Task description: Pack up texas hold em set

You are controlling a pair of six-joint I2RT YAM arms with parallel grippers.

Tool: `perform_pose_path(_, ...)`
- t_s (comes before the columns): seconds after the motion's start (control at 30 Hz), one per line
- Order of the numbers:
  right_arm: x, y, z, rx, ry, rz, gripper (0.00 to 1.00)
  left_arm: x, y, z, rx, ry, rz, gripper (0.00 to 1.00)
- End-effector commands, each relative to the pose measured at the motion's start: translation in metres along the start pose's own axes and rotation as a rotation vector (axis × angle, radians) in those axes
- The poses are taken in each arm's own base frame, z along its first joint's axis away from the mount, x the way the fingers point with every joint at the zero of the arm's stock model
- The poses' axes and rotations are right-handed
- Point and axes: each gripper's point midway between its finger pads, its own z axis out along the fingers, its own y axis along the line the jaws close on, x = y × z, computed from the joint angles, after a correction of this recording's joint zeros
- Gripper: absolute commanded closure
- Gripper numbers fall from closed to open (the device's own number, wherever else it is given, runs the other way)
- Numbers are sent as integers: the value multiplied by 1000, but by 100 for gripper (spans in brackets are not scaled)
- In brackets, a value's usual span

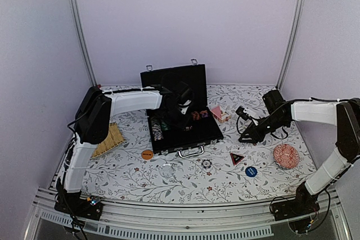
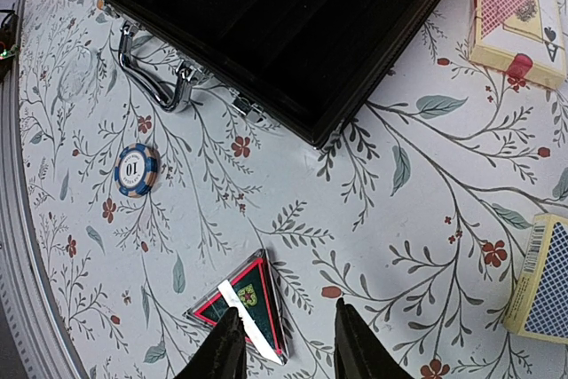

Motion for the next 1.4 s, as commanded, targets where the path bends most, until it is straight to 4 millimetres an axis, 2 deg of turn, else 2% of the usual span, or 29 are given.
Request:
perform_pose_path(0.0,-9,-1,-2,-14,-18,-12,64,-18,23,-14,-52,-78,-37,81)
perform_pose_path(0.1,-7,-1,0,-17,-13,-9,64,-19,17,-26,-24,-96,-48,73)
perform_pose_path(0.2,-7,-1,0,-18,-12,-9,64,-18,10,-29,10,-105,-56,68)
perform_pose_path(0.33,-7,-1,1,-22,-10,-5,64,-9,3,-15,48,-67,-60,63)
perform_pose_path(0.57,-6,-1,1,-20,-8,-5,64,-2,-3,5,64,-31,-63,62)
perform_pose_path(0.73,-7,-1,0,-18,-9,-8,64,1,-1,15,53,-17,-62,65)
perform_pose_path(0.93,-6,-1,1,-20,-7,-7,64,1,0,21,48,-12,-68,74)
perform_pose_path(1.2,-5,-1,1,-19,-5,-8,64,-8,9,4,18,-46,-67,86)
perform_pose_path(1.37,-5,-2,2,-19,-3,-6,64,-10,5,-4,48,-51,-57,89)
